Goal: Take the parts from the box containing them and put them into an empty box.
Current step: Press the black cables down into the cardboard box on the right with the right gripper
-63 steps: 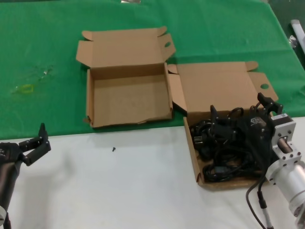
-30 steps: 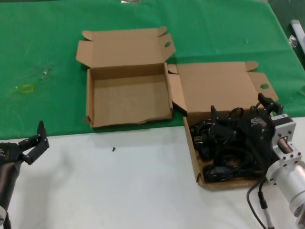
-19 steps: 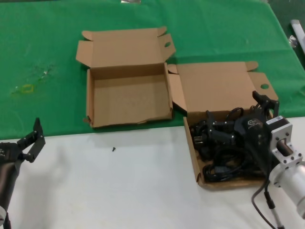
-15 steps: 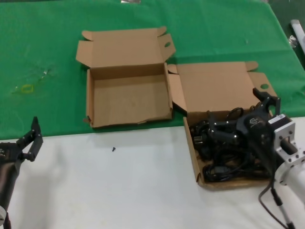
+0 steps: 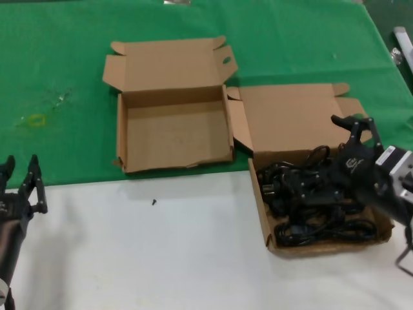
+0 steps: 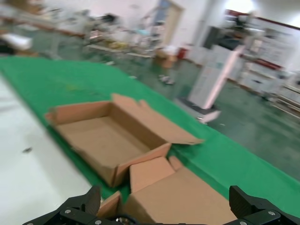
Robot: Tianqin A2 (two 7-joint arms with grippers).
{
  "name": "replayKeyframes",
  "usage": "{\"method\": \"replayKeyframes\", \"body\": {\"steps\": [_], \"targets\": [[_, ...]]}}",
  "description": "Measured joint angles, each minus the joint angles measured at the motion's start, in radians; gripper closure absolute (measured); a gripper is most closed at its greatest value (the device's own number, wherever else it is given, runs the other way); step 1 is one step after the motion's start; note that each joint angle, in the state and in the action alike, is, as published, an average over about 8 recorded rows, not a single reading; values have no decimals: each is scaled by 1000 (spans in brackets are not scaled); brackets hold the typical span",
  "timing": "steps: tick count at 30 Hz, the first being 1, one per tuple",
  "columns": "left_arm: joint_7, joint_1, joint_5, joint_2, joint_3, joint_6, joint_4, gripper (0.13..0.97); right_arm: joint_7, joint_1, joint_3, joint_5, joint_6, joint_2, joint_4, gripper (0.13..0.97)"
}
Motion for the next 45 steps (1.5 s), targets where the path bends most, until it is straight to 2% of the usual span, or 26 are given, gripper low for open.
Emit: {"method": "replayKeyframes", "body": {"steps": [5,9,14,19,32,45], "targets": [[0,0,0,0,0,0,0,829,-87,64,5,31,-174,86,-46,129],[0,0,0,0,0,0,0,829,-183,137,-9,43,-319,145,-104,129],[0,0,0,0,0,0,0,891,-302,232,-44,40,-480,194,-184,129],[0,0,0,0,0,0,0,931,-406,315,-87,10,-585,217,-253,129],[0,0,0,0,0,0,0,955,-688,491,-164,-103,-645,175,-430,129],[0,0,0,0,0,0,0,955,-747,501,-164,-99,-643,146,-452,169]]}}
